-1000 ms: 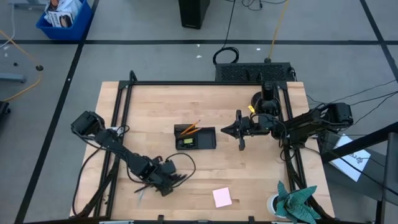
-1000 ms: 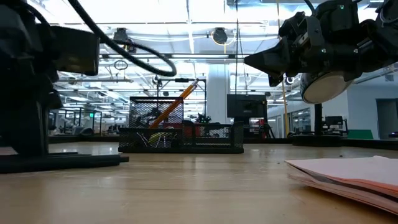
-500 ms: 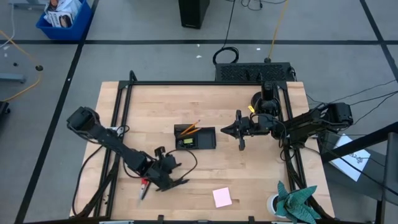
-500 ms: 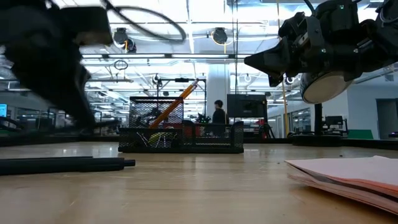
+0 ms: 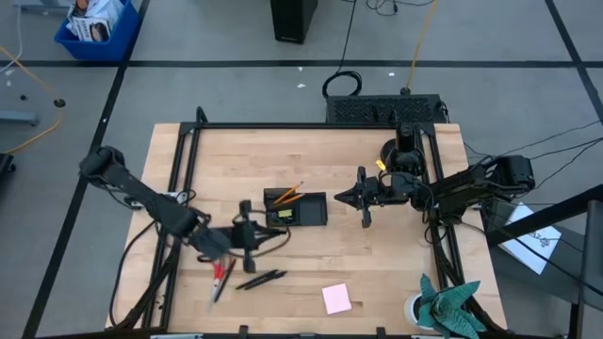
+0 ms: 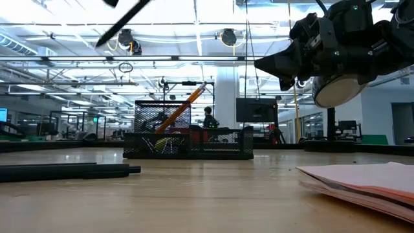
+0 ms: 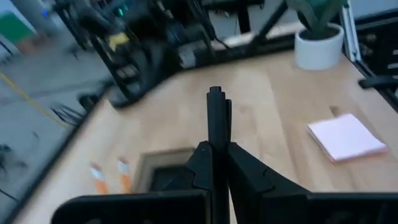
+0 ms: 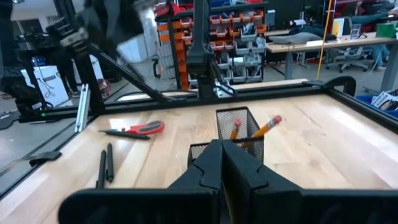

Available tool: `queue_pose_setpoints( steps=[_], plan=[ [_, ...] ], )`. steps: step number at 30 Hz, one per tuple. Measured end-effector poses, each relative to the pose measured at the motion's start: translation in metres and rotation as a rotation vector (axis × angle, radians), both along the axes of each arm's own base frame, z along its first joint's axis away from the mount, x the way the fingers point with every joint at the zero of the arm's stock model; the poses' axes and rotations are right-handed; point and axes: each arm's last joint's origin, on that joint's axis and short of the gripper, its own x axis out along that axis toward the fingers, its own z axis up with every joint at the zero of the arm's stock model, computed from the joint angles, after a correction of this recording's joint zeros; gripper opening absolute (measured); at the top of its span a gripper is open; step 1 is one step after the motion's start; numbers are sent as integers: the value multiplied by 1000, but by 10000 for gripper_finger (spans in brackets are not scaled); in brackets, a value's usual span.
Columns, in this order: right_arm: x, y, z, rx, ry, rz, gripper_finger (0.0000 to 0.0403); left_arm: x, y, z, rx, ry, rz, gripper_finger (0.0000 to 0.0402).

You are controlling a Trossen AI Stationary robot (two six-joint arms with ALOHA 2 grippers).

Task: Pick and place office supplies into organizer
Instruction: Put the middle left black pen into the black desk organizer

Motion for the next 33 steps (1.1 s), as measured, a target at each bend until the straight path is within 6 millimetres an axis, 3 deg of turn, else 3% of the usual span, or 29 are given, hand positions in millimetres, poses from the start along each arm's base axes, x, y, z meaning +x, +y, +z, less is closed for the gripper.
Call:
queue_pose_setpoints(
  steps=[7,12,16,21,26,33],
  plan=[
    [0,0,0,0,1,0,0,-18,29,39,86,-114,-48,29],
    [0,0,0,-7,0,0,0,-20,49,43,124,-198,-166,30],
    [0,0,0,-7,0,0,0,-19,73,29,105,-275,-196,30],
    [0,0,0,-8,1,0,0,-24,93,-1,27,-443,-302,30],
    [0,0,0,-7,3,0,0,-37,103,-31,-30,-511,-280,30],
    [0,0,2,-21,-16,-5,0,-35,107,-48,-104,-505,-258,31]
  ],
)
